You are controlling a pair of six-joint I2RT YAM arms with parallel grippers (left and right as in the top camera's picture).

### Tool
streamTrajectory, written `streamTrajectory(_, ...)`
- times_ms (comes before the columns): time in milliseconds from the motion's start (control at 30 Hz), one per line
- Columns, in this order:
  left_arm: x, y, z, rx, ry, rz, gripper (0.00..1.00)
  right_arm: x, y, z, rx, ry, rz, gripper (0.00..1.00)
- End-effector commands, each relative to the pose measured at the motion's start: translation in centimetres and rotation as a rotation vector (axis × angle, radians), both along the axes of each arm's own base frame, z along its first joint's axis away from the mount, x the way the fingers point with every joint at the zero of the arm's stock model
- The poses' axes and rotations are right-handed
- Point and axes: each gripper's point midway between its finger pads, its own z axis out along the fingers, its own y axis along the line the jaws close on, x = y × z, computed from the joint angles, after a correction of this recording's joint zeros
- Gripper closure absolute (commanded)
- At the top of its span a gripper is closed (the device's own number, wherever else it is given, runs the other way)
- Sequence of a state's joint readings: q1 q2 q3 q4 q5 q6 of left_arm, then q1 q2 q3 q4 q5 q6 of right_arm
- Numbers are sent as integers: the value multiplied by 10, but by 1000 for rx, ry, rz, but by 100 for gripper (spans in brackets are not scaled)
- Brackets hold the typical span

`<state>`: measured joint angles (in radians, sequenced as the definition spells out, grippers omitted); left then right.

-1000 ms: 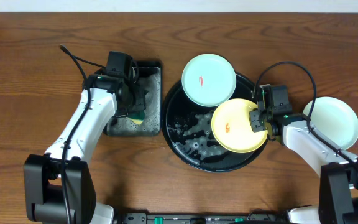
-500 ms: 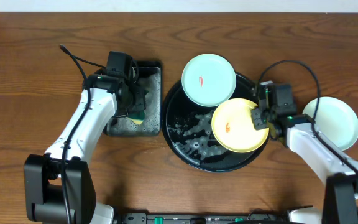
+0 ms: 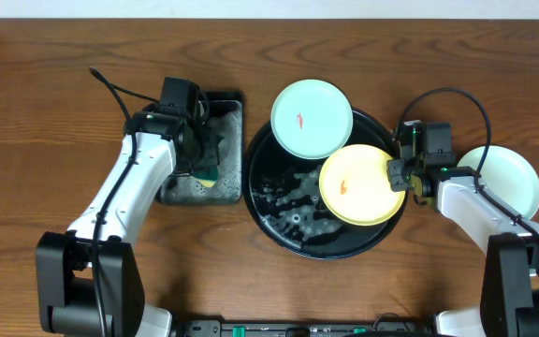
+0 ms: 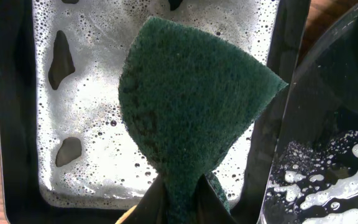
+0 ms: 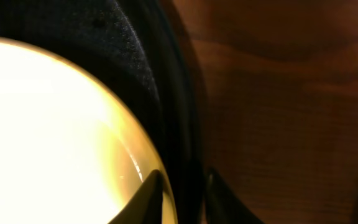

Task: Clean dirty plates on tray and stack at the side

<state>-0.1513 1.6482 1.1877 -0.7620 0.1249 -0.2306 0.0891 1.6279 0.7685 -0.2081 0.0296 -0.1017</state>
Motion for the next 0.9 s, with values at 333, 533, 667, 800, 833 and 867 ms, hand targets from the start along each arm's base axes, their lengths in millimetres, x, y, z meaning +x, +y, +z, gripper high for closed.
streamTrajectory(333,-2,3,-3,11,9,-11,90,-19,16,-15,78,102,43,99)
streamTrajectory(533,-2,3,-3,11,10,-11,90,-29,25,-13,112,133,90,99)
streamTrajectory(667,-2,3,-3,11,10,-11,90,-39,37,-11,159,164,126,96)
streamTrajectory(800,-2,3,-3,11,10,-11,90,-47,38,-10,162,191,130,93)
streamTrajectory(833,-2,3,-3,11,9,-11,90,-48,39,-9,165,193,131,91)
streamTrajectory(867,-2,3,-3,11,10,-11,90,-49,39,-6,168,190,133,85)
